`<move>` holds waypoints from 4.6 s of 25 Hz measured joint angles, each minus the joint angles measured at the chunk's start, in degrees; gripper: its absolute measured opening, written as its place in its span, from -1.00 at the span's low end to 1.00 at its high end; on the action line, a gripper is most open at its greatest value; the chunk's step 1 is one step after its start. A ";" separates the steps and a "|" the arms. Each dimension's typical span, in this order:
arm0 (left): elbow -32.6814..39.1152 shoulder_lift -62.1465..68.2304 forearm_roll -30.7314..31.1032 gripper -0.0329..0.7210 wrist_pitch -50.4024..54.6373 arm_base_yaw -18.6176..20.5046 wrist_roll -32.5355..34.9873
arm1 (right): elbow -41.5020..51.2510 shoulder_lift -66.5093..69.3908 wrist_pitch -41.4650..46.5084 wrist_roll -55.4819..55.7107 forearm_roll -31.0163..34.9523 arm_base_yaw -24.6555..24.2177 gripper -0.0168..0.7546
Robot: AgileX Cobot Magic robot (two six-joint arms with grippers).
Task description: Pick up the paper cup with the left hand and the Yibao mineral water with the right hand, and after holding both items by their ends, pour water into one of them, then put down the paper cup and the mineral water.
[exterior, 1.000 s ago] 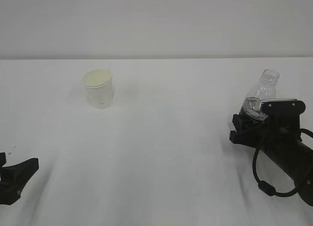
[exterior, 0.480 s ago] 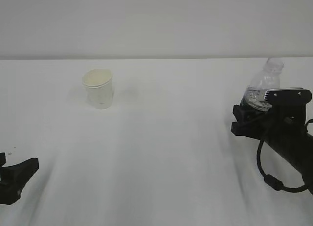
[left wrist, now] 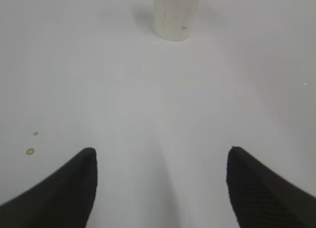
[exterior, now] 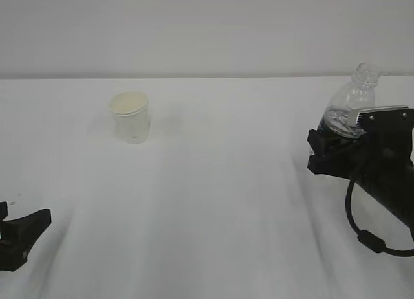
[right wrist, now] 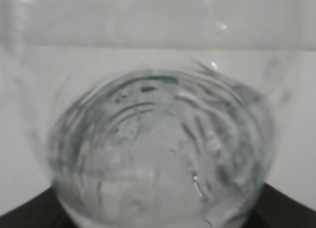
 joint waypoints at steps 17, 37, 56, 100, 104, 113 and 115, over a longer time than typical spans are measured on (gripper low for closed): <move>0.00 0.00 0.00 0.65 0.00 -0.58 0.00 | 2.09 -9.75 6.50 0.00 -3.68 0.00 0.19; -3.81 0.00 0.00 0.65 0.00 -0.69 0.00 | 2.64 -23.74 17.10 -0.10 -7.98 0.00 0.19; -19.56 0.02 6.07 0.65 10.85 -0.69 0.00 | 2.69 -26.29 19.38 -0.10 -9.68 0.00 0.18; -38.80 14.07 10.73 0.63 20.18 -0.69 -3.59 | 2.69 -26.29 19.51 -0.10 -11.01 0.00 0.18; -40.20 15.31 10.92 0.62 20.18 -0.69 -3.81 | 2.69 -26.29 19.51 -0.10 -11.05 0.00 0.18; -42.49 19.13 12.49 0.62 20.28 -0.69 -5.45 | 2.69 -26.29 19.51 -0.10 -11.18 0.00 0.18; -43.08 19.96 12.63 0.64 20.28 -0.69 -5.53 | 2.69 -26.29 19.51 -0.01 -11.18 0.00 0.18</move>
